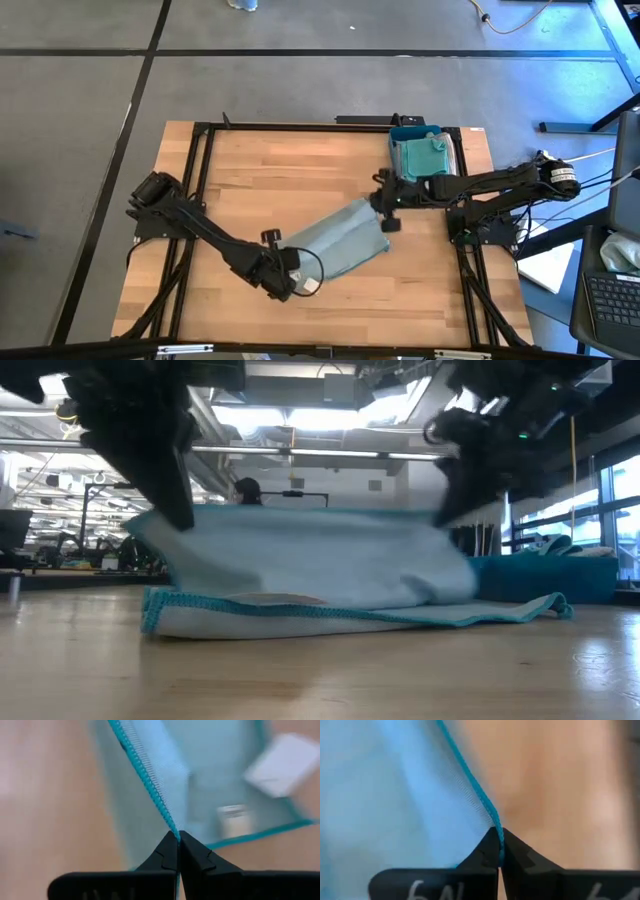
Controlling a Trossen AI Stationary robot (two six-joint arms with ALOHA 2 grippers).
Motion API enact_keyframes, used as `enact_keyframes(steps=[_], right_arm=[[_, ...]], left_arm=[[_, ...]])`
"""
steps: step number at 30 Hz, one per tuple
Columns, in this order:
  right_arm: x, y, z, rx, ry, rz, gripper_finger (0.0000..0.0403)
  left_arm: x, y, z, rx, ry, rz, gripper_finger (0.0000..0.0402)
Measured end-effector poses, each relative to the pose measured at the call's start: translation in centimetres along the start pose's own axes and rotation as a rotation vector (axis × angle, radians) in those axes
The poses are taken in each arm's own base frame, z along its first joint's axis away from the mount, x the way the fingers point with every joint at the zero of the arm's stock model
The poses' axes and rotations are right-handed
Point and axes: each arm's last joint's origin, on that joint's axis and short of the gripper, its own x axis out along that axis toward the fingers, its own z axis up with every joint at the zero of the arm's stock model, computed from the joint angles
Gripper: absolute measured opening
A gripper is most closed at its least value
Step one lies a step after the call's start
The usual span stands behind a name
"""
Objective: Fold microfiber towels
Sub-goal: Fold the light blue microfiber cloth
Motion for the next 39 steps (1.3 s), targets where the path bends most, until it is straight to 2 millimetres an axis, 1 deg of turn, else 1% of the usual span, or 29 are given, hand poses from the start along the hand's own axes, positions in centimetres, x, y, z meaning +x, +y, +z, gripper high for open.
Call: enact_keyframes(steps=[2,5,8,10,14,18,21,24,27,31,34,37,39], right_arm=[[-0.1,-0.7,0.9,-0.043,-0.06,-0.172,0.0008],[-0.5,-1.9,2.4,-0.085,-0.146,-0.396,0.0005],[-0.8,-2.9,3.2,-0.086,-0.224,-0.467,0.0004],[-0.8,-3.4,3.1,-0.085,-0.241,-0.454,0.0008],[-0.2,-4.0,2.4,-0.07,-0.216,-0.385,0.0011],[0.8,-4.3,1.6,-0.038,-0.167,-0.317,0.0006],[1.9,-4.3,1.0,-0.039,-0.13,-0.244,0.0008],[2.8,-3.9,0.5,-0.033,-0.081,-0.19,0.0012],[3.0,-3.4,-0.1,-0.032,-0.025,-0.134,0.001],[2.2,-2.6,-0.5,-0.04,0.028,-0.07,0.0005],[1.7,-1.6,-1.1,-0.031,0.044,0.113,0.0011],[1.4,-0.5,-1.5,0.029,0.055,0.329,0.0018],[1.3,0.0,-1.7,0.056,0.077,0.413,0.0018]], left_arm=[[-0.8,1.1,-0.3,0.035,-0.012,0.117,0.0],[-2.1,3.2,-1.0,0.078,-0.053,0.357,0.0],[-3.2,5.0,-1.7,0.075,-0.102,0.567,0.0],[-3.4,5.6,-1.9,0.062,-0.087,0.613,0.0],[-2.6,6.0,-2.1,0.036,-0.021,0.597,0.0],[-1.6,6.4,-2.8,0.022,0.018,0.604,0.0],[-0.8,6.4,-3.5,0.01,0.018,0.603,0.0],[-0.2,6.0,-3.7,-0.007,0.017,0.555,0.0],[-0.1,5.3,-3.6,-0.038,0.014,0.485,0.0],[-0.8,4.1,-3.0,-0.069,-0.013,0.399,0.0],[-1.2,2.7,-2.4,-0.102,-0.075,0.298,0.0],[-1.4,1.1,-1.9,-0.106,-0.156,0.188,0.0],[-1.6,0.4,-1.6,-0.12,-0.2,0.134,0.0]])
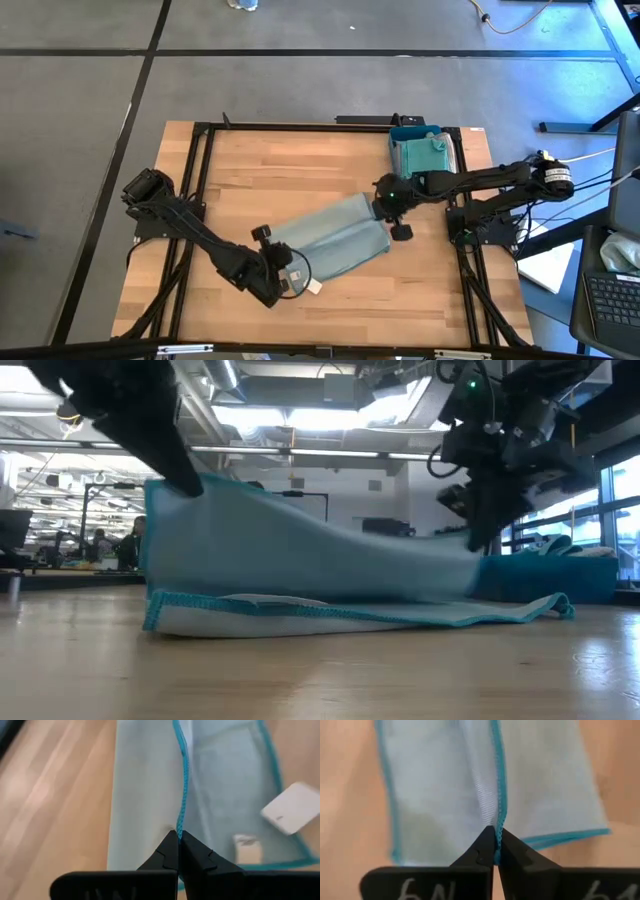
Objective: Fold microfiber towels
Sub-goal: Fold the light blue microfiber cloth
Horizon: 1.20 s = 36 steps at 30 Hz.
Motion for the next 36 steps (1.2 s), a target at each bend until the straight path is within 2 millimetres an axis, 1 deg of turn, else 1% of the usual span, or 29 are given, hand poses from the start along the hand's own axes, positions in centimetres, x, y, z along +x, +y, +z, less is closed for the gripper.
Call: enact_keyframes(steps=[5,9,13,16,20,23,25,29,33,36], right_arm=[[0.2,0.9,-0.4,0.022,0.056,0.049,0.0006],[0.2,1.2,-0.6,0.043,0.082,0.068,0.0009],[0.5,1.4,-1.3,0.071,0.106,0.074,0.0027],[0.9,1.6,-2.2,0.079,0.138,0.08,0.0031],[1.4,1.8,-3.3,0.083,0.172,0.087,0.0018],[1.5,1.8,-3.6,0.082,0.188,0.068,0.0006],[1.5,1.8,-3.7,0.08,0.191,0.049,0.0005],[1.6,1.7,-3.5,0.082,0.167,0.045,0.0022],[1.6,1.8,-3.1,0.099,0.116,0.099,0.0046],[1.7,1.8,-2.4,0.115,0.04,0.157,0.0069]], left_arm=[[-0.4,-1.0,0.3,-0.05,-0.045,-0.082,0.0],[-0.3,-2.2,0.1,-0.071,-0.038,-0.159,0.0],[0.9,-3.5,-0.6,-0.062,0.017,-0.209,0.0],[1.8,-4.5,-1.2,-0.057,0.061,-0.25,0.0],[2.7,-5.2,-1.7,-0.053,0.082,-0.268,0.0],[2.7,-5.3,-1.6,-0.06,0.07,-0.269,0.0],[2.8,-5.2,-1.5,-0.059,0.066,-0.264,0.0],[2.8,-5.2,-1.4,-0.042,0.065,-0.274,0.0],[2.9,-5.2,-1.3,-0.048,0.064,-0.276,0.0],[2.9,-5.2,-1.3,-0.053,0.06,-0.281,0.0]])
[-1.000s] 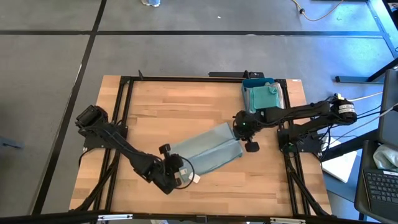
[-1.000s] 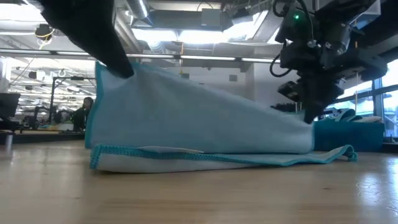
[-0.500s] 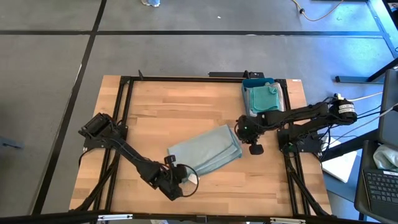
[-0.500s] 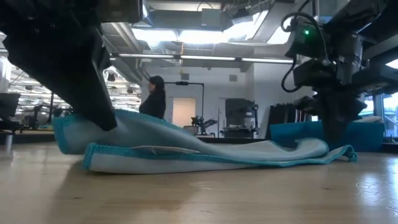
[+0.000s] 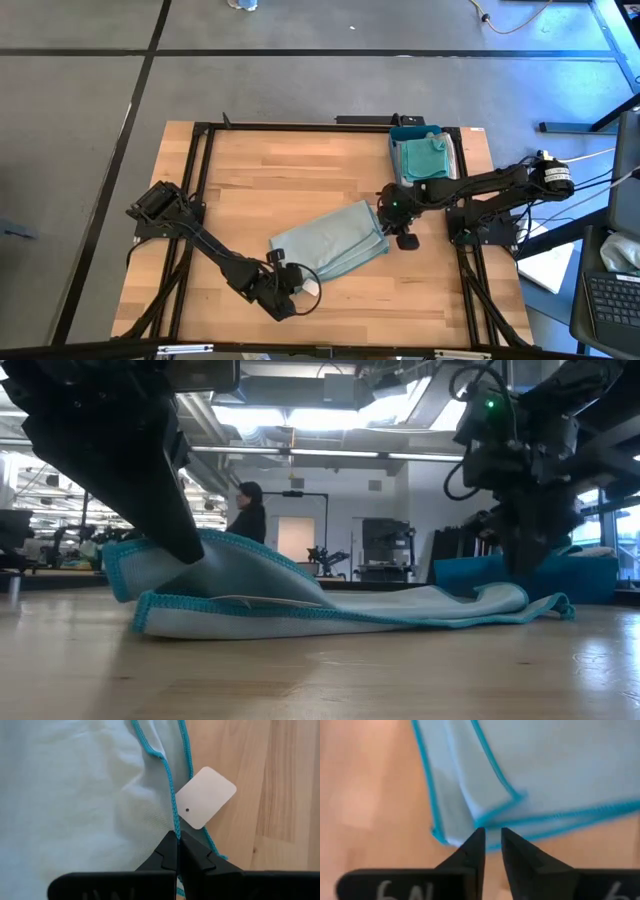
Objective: Fold microfiber towels
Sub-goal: Fold the light blue microfiber cloth
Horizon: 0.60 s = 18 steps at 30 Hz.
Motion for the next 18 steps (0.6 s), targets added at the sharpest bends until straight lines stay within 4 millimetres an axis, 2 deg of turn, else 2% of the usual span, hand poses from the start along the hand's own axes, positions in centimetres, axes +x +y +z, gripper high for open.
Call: enact_keyframes(steps=[4,8,18], right_arm=[[0.0,0.0,0.6,0.041,-0.063,0.009,0.0102],[0.7,-0.4,0.1,0.066,-0.011,-0.088,0.0128],[1.5,-0.2,-0.3,0.146,-0.086,0.028,0.0167]], left_arm=[[0.0,0.0,0.0,-0.001,-0.003,0.0,0.0],[0.0,0.0,0.0,-0.002,-0.004,-0.001,0.0],[0.0,0.0,0.0,0.0,-0.004,0.0,0.0]])
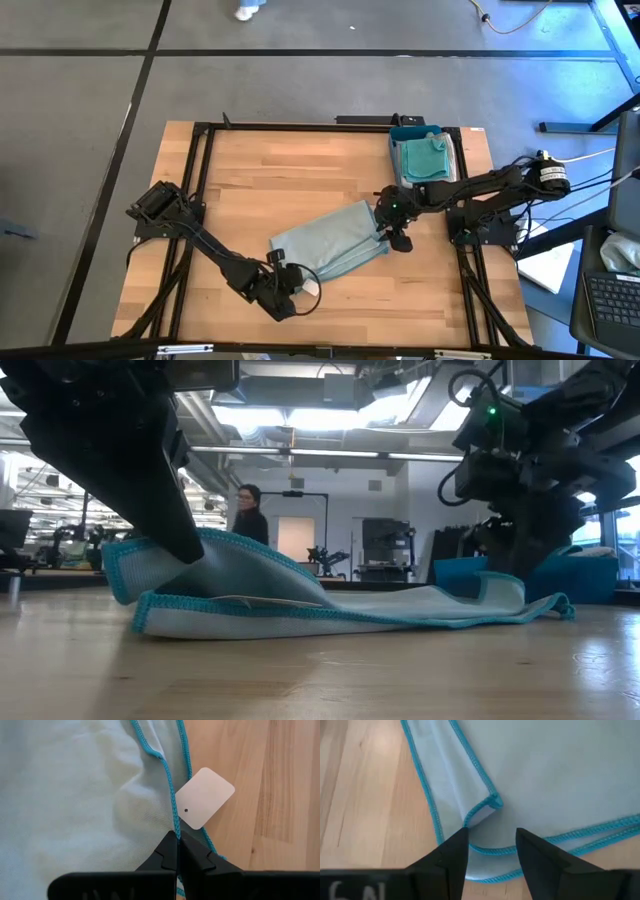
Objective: Fold microfiber towels
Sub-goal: Fold the light blue microfiber cloth
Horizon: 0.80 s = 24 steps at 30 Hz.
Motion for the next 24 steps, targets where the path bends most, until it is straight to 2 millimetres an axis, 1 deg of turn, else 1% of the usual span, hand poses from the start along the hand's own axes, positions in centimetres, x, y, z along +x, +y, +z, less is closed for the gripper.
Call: enact_keyframes(steps=[12,18,24], right_arm=[[-0.1,0.2,-0.2,0.007,0.021,0.054,0.0169],[0.2,-0.1,-0.1,-0.007,-0.032,-0.006,0.0169],[0.7,-0.5,-1.3,0.005,-0.025,-0.06,0.0168]], left_arm=[[0.0,0.0,0.0,0.0,0.0,0.001,0.0],[0.0,0.0,0.0,0.0,0.0,0.0,0.0],[-0.1,-0.1,0.0,0.001,-0.001,-0.002,0.0]])
